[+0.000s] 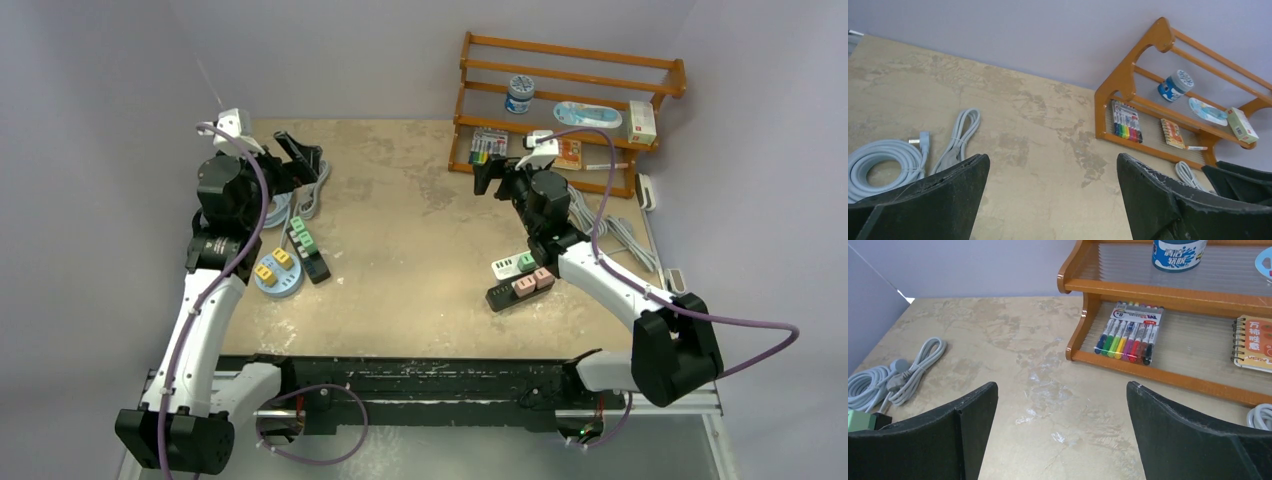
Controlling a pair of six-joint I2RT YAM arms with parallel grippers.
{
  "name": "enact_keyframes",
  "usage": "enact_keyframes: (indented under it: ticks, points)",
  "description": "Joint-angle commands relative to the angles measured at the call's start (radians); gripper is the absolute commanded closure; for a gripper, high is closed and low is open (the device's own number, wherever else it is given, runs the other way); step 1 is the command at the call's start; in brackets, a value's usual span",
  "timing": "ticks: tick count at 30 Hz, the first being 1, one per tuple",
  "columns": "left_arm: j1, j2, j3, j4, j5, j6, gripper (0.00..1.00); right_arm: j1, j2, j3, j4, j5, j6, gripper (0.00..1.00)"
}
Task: Pull the plug off the socket
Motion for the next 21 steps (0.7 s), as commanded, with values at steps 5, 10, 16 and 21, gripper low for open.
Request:
enact_keyframes:
  ticks: [5,10,16,21]
  points:
    - [0.002,-0.017,-0.028,0.039,-0.278,-0.001,0.01,-0.192,0.007,-0.009,-0.053,-0.267,0.303,0.00]
    - [0.002,-0.051,-0.049,0.041,-0.332,-0.018,0.01,-0.401,0.042,-0.050,-0.064,-0.461,0.503,0.00]
    - [0.002,-0.102,-0.122,0.098,-0.258,-0.008,0.01,-0.373,0.001,0.125,-0.515,-0.077,0.341,0.00]
    - [0.002,-0.087,-0.174,0.143,-0.060,0.070,0.01,-0.367,0.019,0.173,-0.757,0.003,0.321,0.01]
